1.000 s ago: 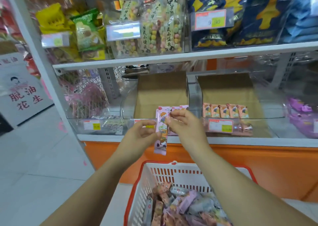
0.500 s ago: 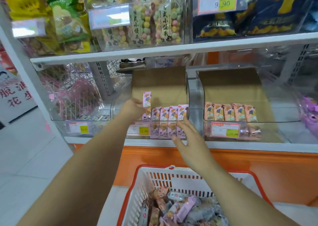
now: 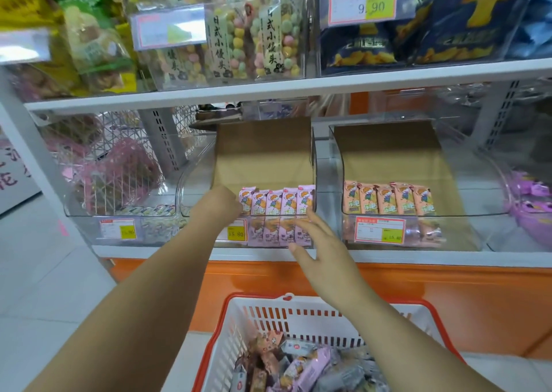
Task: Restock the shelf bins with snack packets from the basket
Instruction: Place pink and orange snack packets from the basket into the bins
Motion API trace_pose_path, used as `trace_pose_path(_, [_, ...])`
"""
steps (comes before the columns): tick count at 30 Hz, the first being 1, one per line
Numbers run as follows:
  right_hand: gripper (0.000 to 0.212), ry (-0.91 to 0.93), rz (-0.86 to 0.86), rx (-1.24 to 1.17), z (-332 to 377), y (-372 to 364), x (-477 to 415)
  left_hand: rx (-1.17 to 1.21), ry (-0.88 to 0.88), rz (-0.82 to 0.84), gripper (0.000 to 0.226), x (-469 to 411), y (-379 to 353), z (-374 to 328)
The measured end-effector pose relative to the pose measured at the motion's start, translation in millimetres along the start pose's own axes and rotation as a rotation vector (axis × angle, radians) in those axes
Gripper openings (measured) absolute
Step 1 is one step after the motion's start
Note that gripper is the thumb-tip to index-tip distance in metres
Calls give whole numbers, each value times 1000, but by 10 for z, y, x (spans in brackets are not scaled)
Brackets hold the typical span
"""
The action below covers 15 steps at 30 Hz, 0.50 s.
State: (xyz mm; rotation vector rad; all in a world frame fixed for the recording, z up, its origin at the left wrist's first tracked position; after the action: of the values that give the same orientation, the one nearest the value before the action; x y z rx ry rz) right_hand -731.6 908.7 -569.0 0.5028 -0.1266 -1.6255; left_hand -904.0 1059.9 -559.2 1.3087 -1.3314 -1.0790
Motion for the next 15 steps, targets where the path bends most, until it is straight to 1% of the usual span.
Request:
trace_pose_path(1, [40,7,-2,5,22,27,12,46,-2,-37,21,73,53,7])
trace_pose_path(2, [40,13,1,12,45,55,25,79,-20,-104,31,165,135,-3])
trace_pose_path(3, [40,12,16,11,60,77,46,104,-63,-195,35,281,222,-36])
trace_pose_path(5, [38,-18,89,-20,82,105,104,238,-195,-389,33,625,346,-138])
trace_pose_path(7, [33,-66,179,-43,101,145,193,396,-323,-499,27,1032,329,-220])
trace_pose_path(8, [31,-94,219,-39,97,184,245,428,-381,-533,25,1224,272,-256])
trace_pose_path(9, [29,-126,252,-36,73,235,305,434,-429,-542,24,1380,165,-292])
trace_pose_path(11, [27,-198,307,-50,-74,328,447,413,-495,-496,24,1600,-138,-360])
trace_pose_path(13, [27,-267,321,-41,-354,422,612,406,-510,-384,22,1720,-530,-400])
trace_pose_path(15, [27,-344,303,0,-768,501,823,416,-484,-239,23,1793,-967,-405])
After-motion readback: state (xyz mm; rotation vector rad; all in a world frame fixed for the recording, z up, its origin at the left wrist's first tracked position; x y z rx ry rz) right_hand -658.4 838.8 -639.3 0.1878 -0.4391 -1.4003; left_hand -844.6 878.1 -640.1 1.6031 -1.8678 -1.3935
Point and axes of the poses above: each hand's wrist, its own x-axis away from the middle knuckle, its own y-axis out of the back of the hand, z = x × y, the point moved 9 cm from there along -x, towards the middle knuckle, and after that the axes turned 14 degrees about -x, right-handed, at the moved point
